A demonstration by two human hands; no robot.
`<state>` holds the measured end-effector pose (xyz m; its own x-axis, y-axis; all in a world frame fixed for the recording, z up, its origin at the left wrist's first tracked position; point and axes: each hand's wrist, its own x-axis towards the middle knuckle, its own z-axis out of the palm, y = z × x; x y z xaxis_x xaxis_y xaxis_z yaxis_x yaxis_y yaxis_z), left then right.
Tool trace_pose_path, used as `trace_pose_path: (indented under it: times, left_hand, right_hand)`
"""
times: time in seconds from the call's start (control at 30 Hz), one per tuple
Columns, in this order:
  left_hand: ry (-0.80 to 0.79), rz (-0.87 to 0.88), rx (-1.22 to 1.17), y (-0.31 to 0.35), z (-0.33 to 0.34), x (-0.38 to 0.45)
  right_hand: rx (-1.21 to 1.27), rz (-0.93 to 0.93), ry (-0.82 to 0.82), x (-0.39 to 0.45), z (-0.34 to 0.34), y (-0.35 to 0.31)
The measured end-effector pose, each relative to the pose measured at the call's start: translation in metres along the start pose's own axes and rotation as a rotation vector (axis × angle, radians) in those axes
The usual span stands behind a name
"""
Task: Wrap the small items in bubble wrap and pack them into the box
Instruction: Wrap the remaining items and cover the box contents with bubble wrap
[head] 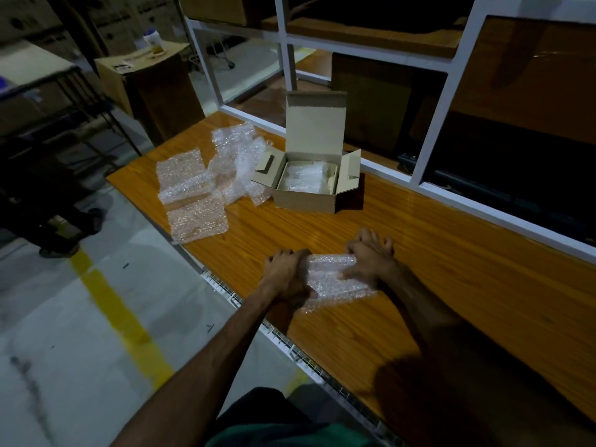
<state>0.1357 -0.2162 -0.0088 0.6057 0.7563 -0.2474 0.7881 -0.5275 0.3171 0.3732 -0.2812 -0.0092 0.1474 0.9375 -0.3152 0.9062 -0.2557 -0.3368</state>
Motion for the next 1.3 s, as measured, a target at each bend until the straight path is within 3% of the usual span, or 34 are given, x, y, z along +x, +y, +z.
trace_pose_path:
  times: [0.13, 0.3, 0.43, 0.6, 0.83, 1.07, 1.3]
  left_hand:
    - [0.175, -0.037, -0.409, -0.009, 0.013, 0.000]
    - [0.251, -0.216, -1.141, -0.013, -0.001, 0.006]
    - [0.226, -0.220, -1.347, -0.016, -0.029, 0.028]
    - [0.157, -0.131, -1.421, -0.026, -0.065, 0.057]
    - [0.121, -0.153, -1.506, -0.045, -0.096, 0.089]
    - [0.059, -0.146, -1.321, -0.060, -0.106, 0.109]
    - [0.196, -0.095, -1.351, -0.045, -0.110, 0.118]
  right_hand:
    - [0.336, 0.000, -0.015, -0.006, -0.014, -0.004]
    - [0.919, 0.040, 0.023, 0.000, -0.044, -0.004]
    - [1.204, 0.028, 0.109, 0.021, -0.057, -0.009]
    - [1.247, 0.023, 0.123, 0.046, -0.085, -0.017]
    - [0.977, 0.052, 0.156, 0.079, -0.120, -0.017]
    - [0.623, 0.023, 0.115, 0.105, -0.152, -0.023]
    - [0.631, 0.084, 0.093, 0.138, -0.179, -0.028]
